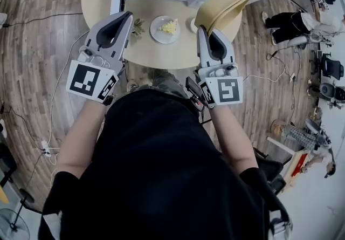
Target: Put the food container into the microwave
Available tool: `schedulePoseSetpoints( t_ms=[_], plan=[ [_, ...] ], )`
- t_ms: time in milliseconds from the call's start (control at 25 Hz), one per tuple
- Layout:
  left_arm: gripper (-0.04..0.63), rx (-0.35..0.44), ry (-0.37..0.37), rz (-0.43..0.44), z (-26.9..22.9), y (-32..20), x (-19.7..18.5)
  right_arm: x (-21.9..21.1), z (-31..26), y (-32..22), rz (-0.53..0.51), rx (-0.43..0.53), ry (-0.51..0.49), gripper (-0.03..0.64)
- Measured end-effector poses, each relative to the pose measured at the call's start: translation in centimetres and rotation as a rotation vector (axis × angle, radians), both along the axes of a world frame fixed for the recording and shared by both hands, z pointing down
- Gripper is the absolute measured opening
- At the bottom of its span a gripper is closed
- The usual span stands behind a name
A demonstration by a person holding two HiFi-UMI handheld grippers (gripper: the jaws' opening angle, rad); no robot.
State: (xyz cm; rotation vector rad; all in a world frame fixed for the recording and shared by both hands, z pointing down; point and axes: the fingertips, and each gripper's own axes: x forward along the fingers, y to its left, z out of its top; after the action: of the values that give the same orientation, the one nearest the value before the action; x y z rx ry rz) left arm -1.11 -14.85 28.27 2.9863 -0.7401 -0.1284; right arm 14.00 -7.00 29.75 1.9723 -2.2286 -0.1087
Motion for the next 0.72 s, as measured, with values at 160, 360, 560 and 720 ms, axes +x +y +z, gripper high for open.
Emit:
schedulePoseSetpoints(
  t_ms=[160, 360, 560, 720],
  plan=[
    [0.020, -0.005, -0.023, -0.027, 0.5, -0.9, 0.3, 1.0, 0.5, -2.1, -0.027, -0.003, 0.007, 0.040],
    [0.020, -0.023, -0.050, -0.058, 0.8, -1.6, 1.0, 2.1, 0.5, -4.8, -0.072, -0.015, 0.017, 0.040],
    [0.020, -0.043, -0.060, -0.071, 1.9, -2.4, 1.6, 2.1, 1.2, -7.5, -0.127, -0.026, 0.042, 0.040],
    [0.020, -0.067, -0.063, -0.090, 3.0, -3.1, 1.7, 0.8, 2.5, -9.1, -0.213, -0.058, 0.087, 0.040]
  ],
)
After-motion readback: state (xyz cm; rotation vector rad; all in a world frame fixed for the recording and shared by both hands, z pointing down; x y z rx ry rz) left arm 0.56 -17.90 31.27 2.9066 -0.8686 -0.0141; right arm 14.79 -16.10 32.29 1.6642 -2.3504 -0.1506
